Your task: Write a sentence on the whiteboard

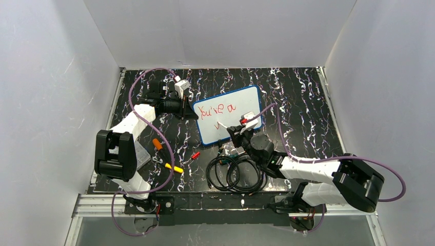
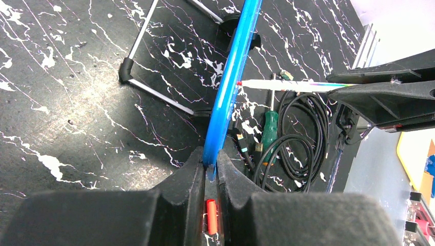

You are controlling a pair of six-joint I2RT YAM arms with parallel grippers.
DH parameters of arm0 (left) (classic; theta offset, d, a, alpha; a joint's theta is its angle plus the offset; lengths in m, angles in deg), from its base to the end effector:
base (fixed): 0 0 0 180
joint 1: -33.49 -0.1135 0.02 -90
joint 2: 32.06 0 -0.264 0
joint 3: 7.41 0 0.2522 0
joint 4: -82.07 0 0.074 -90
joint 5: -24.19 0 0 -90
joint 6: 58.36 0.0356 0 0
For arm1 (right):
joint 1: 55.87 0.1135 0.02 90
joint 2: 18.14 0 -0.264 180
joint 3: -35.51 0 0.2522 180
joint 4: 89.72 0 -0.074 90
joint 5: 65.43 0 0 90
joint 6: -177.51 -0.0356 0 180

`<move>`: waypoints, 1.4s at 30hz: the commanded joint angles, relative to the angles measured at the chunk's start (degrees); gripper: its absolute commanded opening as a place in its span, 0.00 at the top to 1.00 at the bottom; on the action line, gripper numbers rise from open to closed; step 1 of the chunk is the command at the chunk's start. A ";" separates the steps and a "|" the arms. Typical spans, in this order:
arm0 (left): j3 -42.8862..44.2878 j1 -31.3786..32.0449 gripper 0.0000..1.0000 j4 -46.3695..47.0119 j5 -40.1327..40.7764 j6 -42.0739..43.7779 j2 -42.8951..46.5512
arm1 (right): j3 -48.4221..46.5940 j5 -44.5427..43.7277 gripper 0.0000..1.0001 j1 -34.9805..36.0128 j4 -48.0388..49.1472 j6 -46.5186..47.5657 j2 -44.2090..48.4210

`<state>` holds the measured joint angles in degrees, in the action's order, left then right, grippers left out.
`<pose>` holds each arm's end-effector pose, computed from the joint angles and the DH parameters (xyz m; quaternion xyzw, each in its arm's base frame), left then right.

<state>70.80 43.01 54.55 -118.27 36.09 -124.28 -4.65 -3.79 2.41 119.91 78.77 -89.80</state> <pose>0.3371 -0.0852 0.2528 0.2795 0.7898 -0.4189 0.3500 0.1496 0.2099 0.2289 -0.1372 0.7039 0.2255 0.6594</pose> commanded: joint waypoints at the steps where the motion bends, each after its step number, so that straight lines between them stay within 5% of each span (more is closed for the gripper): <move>1: 1.29 0.24 1.00 -0.48 -0.34 0.49 2.01 | 1.77 -2.79 0.99 0.08 -1.18 -1.41 2.33; 32: 1.12 0.24 1.00 -0.39 -0.35 0.41 2.12 | -1.63 -5.22 0.99 0.08 4.24 2.54 0.54; 42: 1.24 0.24 1.00 -0.31 -0.60 0.36 2.07 | 2.90 -7.35 0.99 0.09 1.18 -0.85 6.21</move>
<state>70.80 43.01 54.55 -118.34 36.09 -124.28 -2.94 -8.12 2.65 119.96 79.39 -85.97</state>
